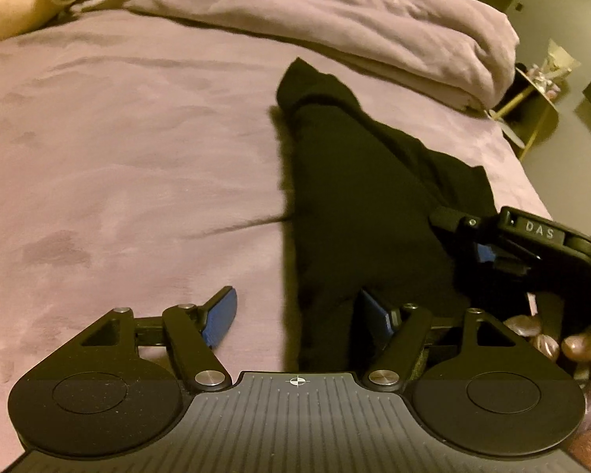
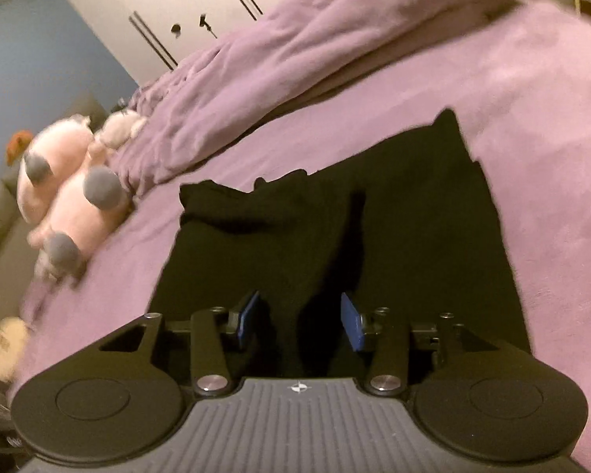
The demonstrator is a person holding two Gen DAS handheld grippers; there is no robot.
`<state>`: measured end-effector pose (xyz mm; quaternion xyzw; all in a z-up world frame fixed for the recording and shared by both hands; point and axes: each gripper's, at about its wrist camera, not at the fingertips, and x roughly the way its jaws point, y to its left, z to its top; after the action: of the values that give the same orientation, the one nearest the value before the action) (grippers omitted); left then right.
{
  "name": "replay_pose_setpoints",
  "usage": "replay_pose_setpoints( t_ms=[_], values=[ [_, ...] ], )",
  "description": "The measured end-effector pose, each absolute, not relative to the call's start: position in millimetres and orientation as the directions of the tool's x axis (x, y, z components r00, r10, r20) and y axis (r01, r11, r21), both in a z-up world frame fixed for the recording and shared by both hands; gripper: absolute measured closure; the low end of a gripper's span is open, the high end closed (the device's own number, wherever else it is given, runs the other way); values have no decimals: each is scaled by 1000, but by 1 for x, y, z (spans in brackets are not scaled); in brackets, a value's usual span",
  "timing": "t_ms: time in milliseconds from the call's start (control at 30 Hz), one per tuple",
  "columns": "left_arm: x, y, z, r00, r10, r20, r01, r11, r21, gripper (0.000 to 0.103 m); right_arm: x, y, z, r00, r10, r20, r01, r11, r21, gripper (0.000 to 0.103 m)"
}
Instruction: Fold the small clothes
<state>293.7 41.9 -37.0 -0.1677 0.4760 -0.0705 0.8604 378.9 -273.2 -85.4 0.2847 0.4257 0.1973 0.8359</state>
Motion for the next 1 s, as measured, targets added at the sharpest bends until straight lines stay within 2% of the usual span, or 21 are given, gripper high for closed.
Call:
replay_pose_setpoints(
  t_ms=[167, 233, 267, 300, 400, 600, 800, 867, 933, 967, 1000],
  values=[
    [291, 48, -41, 533, -310, -787, -28, 923, -383, 28, 395, -265, -107, 507, 677, -534, -90, 658, 748, 60],
    [291, 45, -39, 533, -308, -788, -24, 926, -378, 28, 399, -260, -106, 492, 687, -535, -106, 657, 746, 72],
    [291, 44, -38, 534, -309, -787, -20, 926, -377, 28, 400, -257, -104, 489, 692, -531, -111, 653, 749, 92],
    [291, 43, -37, 534, -310, -786, -17, 926, -377, 28, 399, -256, -100, 495, 686, -533, -119, 662, 740, 92],
    [292, 37, -32, 543, -317, -778, -2, 926, -378, 28, 385, -247, -70, 588, 579, -565, -225, 788, 573, 94],
    [297, 11, -24, 537, -358, -764, 65, 920, -386, 28, 358, -254, -21, 748, 384, -542, -251, 919, 304, 94],
    [303, -12, -36, 489, -396, -778, 83, 908, -410, 28, 355, -268, -41, 750, 190, -634, -170, 981, 93, 93],
    [303, -14, -38, 477, -386, -790, 76, 913, -400, 28, 354, -277, -52, 713, 179, -677, -127, 984, 126, 89],
    [301, -12, -39, 476, -379, -794, 78, 917, -391, 28, 343, -294, -51, 698, 251, -671, -99, 961, 257, 85],
    [299, -10, -38, 475, -375, -796, 73, 918, -389, 28, 335, -304, -49, 699, 279, -658, -84, 946, 312, 78],
    [298, -8, -37, 475, -378, -795, 73, 917, -393, 28, 326, -312, -48, 699, 301, -649, -67, 931, 359, 66]
  ],
)
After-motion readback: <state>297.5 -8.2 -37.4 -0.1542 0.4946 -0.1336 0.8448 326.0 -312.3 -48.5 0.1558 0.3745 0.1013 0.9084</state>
